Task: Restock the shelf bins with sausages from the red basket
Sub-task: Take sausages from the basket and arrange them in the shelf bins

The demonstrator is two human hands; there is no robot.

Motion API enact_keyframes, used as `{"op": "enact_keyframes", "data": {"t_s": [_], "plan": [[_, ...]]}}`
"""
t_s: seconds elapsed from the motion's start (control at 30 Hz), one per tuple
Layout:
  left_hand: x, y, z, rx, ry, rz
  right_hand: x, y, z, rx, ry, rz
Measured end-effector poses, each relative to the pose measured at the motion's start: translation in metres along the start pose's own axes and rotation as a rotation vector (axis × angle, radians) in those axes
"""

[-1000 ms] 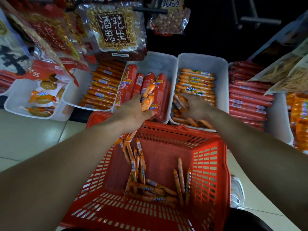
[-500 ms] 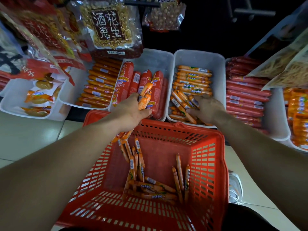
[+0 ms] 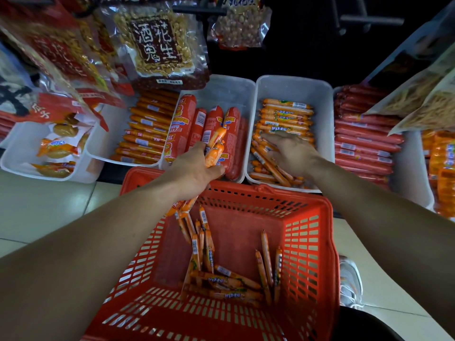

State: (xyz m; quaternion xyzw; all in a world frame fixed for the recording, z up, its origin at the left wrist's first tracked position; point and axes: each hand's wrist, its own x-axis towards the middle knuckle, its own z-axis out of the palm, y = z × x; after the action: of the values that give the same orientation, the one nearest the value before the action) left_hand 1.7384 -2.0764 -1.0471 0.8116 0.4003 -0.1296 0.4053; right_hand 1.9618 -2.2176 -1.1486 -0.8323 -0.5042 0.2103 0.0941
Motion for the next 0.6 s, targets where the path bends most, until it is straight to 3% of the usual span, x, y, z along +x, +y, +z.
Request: {"op": "enact_keyframes", "data": {"t_s": [0.1, 0.2, 0.27, 0.33, 0.6], "plan": [[0.002, -0.001, -0.001, 0.007, 0.014, 0.004, -0.006, 0.008, 0.001, -0.162, -0.104, 0.068], [0.005, -0.003, -0.002, 0.023, 0.048, 0.002, -0.006, 0.004, -0.003, -0.119, -0.004, 0.176], [0.006, -0.003, -0.001, 0.031, 0.053, 0.000, -0.002, -0.005, -0.002, -0.080, 0.003, 0.086], [0.006, -0.002, 0.001, 0.031, 0.041, 0.008, 0.001, -0.011, 0.002, -0.066, -0.094, 0.020], [0.014, 0.002, 0.006, 0.030, 0.020, 0.017, -0.001, -0.003, -0.004, -0.029, -0.319, -0.043]]}}
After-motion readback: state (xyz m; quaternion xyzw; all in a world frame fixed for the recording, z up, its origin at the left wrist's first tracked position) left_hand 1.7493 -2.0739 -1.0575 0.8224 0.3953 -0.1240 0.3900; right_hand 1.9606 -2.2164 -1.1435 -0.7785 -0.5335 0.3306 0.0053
